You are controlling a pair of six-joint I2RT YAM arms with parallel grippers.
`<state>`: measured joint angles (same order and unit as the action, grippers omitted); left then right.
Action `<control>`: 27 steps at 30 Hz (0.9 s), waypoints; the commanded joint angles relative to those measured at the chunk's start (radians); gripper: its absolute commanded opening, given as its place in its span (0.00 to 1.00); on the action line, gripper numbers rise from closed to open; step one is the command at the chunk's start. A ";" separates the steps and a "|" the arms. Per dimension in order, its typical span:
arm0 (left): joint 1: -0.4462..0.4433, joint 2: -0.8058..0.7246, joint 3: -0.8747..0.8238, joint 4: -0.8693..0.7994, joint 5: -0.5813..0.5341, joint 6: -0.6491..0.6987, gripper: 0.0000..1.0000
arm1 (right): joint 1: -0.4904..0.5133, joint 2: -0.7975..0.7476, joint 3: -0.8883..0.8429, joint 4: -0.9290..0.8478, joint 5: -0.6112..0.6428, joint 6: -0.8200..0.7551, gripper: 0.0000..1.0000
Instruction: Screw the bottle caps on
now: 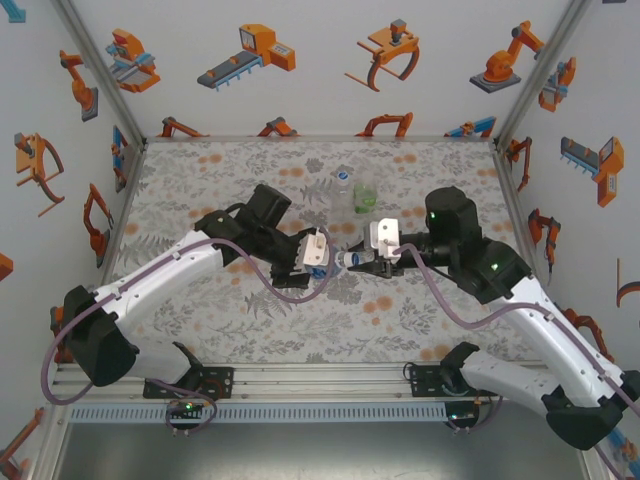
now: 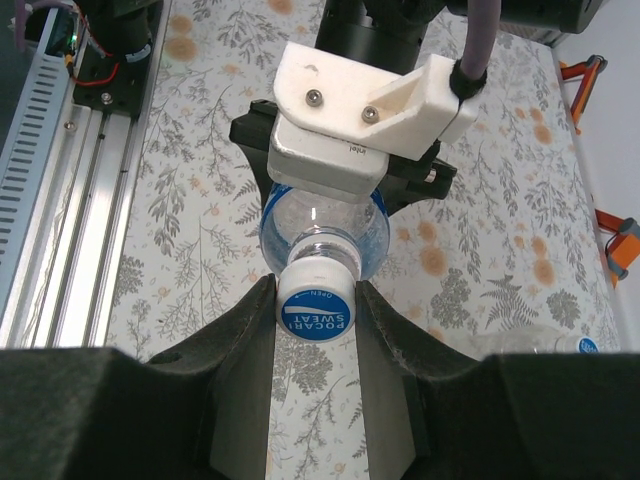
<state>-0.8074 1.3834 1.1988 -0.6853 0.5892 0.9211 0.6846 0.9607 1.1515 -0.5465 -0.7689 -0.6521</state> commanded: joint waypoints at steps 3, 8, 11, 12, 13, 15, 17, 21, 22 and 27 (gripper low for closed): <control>-0.019 -0.001 0.039 -0.041 -0.002 0.029 0.00 | 0.019 0.017 0.036 -0.009 -0.011 -0.037 0.00; -0.023 -0.009 0.039 -0.041 0.004 0.033 0.00 | 0.028 0.038 0.046 -0.059 0.004 -0.101 0.00; -0.024 -0.010 0.038 -0.042 0.014 0.034 0.00 | 0.033 0.041 0.047 -0.074 0.018 -0.122 0.00; -0.024 -0.010 0.038 -0.041 0.018 0.035 0.00 | 0.036 0.042 0.047 -0.076 0.028 -0.125 0.00; -0.024 -0.010 0.038 -0.041 0.020 0.035 0.00 | 0.038 0.041 0.047 -0.076 0.037 -0.128 0.00; -0.027 -0.010 0.036 -0.041 0.024 0.037 0.00 | 0.041 0.038 0.047 -0.078 0.046 -0.140 0.00; -0.028 -0.008 0.036 -0.041 0.030 0.036 0.00 | 0.044 0.039 0.048 -0.080 0.041 -0.159 0.00; -0.030 0.000 0.042 -0.049 0.047 0.035 0.00 | 0.052 0.045 0.042 -0.082 0.023 -0.178 0.00; -0.030 0.002 0.044 -0.050 0.047 0.033 0.00 | 0.052 0.045 0.040 -0.085 0.016 -0.178 0.00; -0.030 -0.004 0.044 -0.046 0.040 0.029 0.00 | 0.053 0.055 0.019 -0.030 0.036 0.018 0.00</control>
<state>-0.8242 1.3842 1.2057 -0.7380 0.5686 0.9318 0.7277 1.0019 1.1721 -0.6170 -0.7399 -0.7544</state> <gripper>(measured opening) 0.608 0.346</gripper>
